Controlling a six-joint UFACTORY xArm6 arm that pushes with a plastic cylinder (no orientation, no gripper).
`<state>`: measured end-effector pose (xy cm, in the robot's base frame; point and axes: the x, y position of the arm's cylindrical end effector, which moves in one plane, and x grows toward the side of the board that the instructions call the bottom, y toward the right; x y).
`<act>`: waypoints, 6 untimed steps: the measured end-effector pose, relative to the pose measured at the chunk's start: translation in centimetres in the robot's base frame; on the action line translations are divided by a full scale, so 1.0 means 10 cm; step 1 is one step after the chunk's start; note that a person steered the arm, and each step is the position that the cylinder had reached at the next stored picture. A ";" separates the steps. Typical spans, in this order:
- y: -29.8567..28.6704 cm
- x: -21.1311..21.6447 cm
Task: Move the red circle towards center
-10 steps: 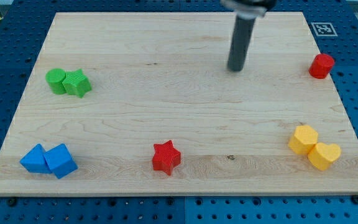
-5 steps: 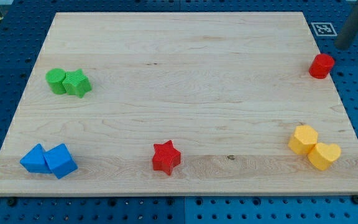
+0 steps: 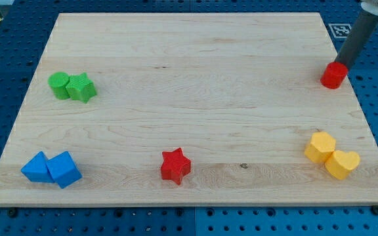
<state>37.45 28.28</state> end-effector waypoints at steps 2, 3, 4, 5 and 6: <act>-0.19 0.26; 0.07 0.26; 0.07 0.27; 0.02 0.40; -0.08 0.55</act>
<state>42.97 27.52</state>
